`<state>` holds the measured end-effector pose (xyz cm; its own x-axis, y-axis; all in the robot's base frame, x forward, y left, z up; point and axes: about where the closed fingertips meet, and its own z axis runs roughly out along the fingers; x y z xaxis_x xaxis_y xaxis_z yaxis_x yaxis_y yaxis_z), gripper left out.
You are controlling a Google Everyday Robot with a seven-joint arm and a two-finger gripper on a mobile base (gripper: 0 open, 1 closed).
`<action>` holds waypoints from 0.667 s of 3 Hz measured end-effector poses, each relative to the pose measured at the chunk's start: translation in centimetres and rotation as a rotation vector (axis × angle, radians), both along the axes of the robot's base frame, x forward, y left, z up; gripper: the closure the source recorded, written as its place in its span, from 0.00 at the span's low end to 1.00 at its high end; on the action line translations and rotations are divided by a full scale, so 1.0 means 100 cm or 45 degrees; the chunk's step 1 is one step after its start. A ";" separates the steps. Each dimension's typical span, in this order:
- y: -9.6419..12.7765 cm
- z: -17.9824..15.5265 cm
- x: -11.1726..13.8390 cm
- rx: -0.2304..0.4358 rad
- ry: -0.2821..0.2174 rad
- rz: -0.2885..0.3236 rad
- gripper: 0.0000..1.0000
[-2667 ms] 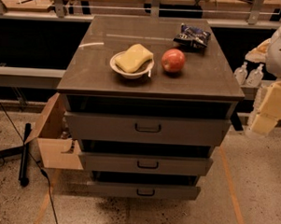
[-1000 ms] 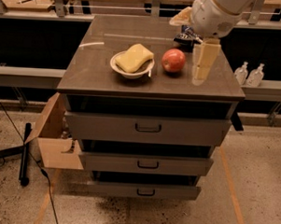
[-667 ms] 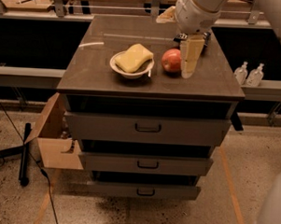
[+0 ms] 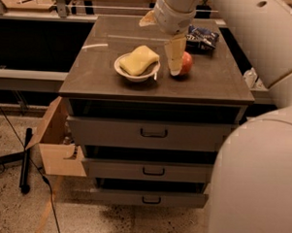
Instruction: Pick sponge from paper bowl and place on counter
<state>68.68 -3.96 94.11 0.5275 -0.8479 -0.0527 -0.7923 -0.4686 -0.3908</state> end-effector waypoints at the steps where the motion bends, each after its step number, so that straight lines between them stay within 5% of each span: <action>1: 0.004 -0.001 0.002 0.001 -0.004 0.008 0.00; 2: 0.007 -0.009 0.012 -0.002 -0.004 0.036 0.00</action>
Offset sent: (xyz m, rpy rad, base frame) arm 0.0241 0.0076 -0.0152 -0.0094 0.0018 0.0624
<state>69.85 -3.22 93.22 0.5517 -0.8326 -0.0498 -0.7772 -0.4915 -0.3929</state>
